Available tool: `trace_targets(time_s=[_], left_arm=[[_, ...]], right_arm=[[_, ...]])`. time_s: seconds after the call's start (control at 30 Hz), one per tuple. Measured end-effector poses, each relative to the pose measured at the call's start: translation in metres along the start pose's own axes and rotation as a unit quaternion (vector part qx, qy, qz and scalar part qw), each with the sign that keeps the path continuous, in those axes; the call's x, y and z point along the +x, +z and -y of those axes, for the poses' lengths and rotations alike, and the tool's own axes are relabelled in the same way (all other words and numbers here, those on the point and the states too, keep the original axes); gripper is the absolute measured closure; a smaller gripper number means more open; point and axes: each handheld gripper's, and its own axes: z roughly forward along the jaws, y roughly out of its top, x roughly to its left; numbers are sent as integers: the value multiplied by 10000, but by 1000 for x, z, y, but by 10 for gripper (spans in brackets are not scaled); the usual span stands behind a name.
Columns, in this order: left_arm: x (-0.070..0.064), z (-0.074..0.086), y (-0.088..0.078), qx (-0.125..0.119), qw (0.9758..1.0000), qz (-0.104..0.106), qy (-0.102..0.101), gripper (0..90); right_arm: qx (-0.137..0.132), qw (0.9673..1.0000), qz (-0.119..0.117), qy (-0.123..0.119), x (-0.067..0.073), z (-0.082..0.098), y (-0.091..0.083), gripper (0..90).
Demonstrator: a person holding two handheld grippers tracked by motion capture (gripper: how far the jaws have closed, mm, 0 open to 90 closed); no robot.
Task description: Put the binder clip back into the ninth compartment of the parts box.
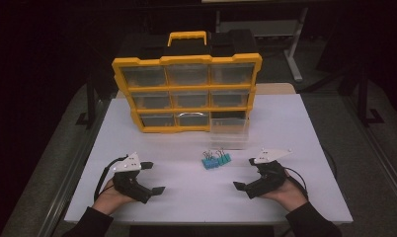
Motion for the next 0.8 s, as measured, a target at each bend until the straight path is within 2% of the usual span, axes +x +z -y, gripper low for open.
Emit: trace_targets(time_s=[0.37, 0.53, 0.8], left_arm=[[-1, 0, 1, 11, 10000, -32, 40, 4], [-1, -1, 1, -50, 10000, -8, 48, 4], [-1, -2, 2, -52, 10000, 43, 66, 4]], right_arm=[[-91, 9998, -192, -24, -1, -11, 10, 0], [-59, 9997, -243, -75, 1, -17, 16, 0], [-165, 9992, -336, -115, 0, -27, 21, 23]])
